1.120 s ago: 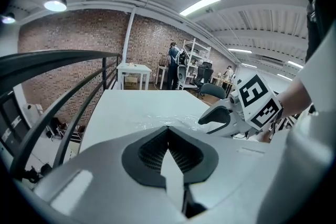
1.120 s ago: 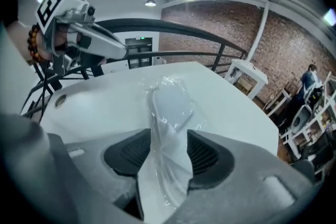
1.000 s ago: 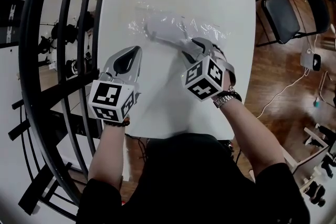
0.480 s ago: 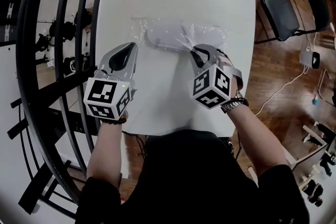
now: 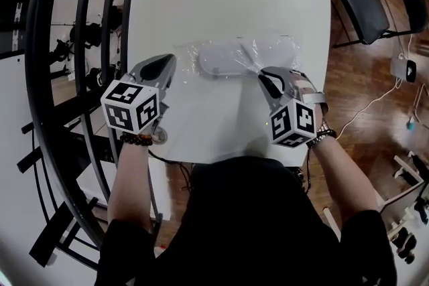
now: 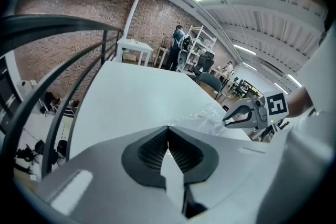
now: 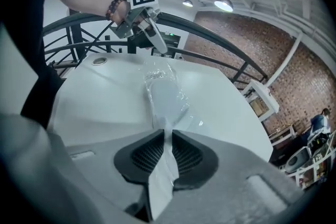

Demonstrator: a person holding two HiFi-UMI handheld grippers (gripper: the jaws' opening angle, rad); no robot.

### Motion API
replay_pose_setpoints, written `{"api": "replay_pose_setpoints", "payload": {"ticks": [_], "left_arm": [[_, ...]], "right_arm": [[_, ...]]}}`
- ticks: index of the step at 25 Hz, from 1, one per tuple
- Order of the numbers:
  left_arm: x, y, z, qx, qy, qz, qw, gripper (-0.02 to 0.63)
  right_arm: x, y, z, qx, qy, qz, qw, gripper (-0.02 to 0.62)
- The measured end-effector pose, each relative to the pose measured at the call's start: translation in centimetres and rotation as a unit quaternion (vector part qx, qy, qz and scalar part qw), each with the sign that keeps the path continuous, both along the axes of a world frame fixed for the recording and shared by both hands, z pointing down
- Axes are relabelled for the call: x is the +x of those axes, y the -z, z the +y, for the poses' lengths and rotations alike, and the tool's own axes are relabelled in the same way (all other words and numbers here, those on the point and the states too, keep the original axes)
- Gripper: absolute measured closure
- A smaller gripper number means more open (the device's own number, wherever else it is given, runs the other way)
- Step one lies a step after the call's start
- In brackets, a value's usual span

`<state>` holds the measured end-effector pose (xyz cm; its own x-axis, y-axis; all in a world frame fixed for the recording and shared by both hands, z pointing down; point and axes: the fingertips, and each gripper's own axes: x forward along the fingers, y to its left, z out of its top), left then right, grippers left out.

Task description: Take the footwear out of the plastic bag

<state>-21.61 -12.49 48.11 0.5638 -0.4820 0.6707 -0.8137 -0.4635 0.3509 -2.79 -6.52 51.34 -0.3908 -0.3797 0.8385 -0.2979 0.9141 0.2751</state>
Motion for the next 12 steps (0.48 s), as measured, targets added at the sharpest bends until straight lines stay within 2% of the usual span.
{"api": "replay_pose_setpoints", "payload": {"ticks": [3,8,12], "left_arm": [[1.0,-1.3,2.0,-0.040,-0.036,0.009,0.9985,0.566],[3.2,-2.5,4.8,-0.107,-0.077,0.068,0.9890,0.474],[4.7,-3.5,7.1,-0.147,-0.123,0.069,0.9791,0.458]], "right_arm": [[0.5,0.2,0.9,0.000,0.010,-0.007,1.000,0.555],[1.3,0.2,2.8,0.005,0.056,-0.010,0.998,0.555],[2.0,0.0,4.2,0.013,0.091,-0.004,0.996,0.555]]}}
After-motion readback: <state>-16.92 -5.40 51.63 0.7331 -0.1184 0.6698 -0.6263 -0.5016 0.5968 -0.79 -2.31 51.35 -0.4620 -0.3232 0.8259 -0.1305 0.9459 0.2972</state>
